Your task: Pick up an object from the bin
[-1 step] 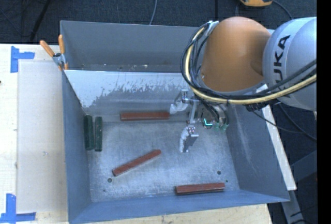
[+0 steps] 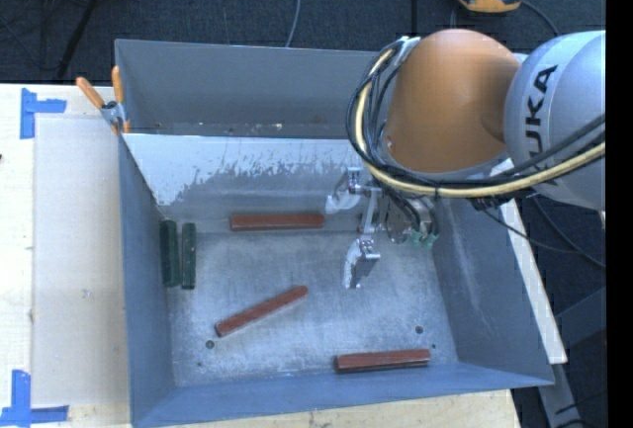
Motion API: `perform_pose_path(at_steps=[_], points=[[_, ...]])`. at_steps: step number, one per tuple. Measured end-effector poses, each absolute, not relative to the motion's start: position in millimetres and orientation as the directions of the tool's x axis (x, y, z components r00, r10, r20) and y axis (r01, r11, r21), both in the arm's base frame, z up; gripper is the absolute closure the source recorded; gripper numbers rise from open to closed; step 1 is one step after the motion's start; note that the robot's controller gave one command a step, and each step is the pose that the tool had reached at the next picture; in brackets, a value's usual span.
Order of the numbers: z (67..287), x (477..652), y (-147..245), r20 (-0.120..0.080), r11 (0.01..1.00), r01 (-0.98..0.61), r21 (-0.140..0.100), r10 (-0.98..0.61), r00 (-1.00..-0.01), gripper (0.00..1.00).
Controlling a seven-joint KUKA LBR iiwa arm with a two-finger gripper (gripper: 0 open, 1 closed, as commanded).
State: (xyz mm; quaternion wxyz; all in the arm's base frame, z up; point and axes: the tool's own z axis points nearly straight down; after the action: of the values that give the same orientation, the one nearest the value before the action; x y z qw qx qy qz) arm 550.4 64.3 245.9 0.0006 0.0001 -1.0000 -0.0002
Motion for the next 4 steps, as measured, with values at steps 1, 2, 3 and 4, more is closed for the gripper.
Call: perform_pose_path(at_steps=[1,2,3,4], points=[[195.4,544.2,83.6,-0.004,0.998,-0.064,0.0,-0.064,-0.998,0.0],[163.1,555.9,136.7,0.0,0.97,-0.244,0.0,-0.244,-0.97,0.0],[159.1,558.6,175.7,-0.001,0.97,-0.243,0.002,-0.243,-0.97,0.0],[98.2,565.7,150.6,-0.006,0.923,-0.385,0.0,-0.385,-0.923,0.0]])
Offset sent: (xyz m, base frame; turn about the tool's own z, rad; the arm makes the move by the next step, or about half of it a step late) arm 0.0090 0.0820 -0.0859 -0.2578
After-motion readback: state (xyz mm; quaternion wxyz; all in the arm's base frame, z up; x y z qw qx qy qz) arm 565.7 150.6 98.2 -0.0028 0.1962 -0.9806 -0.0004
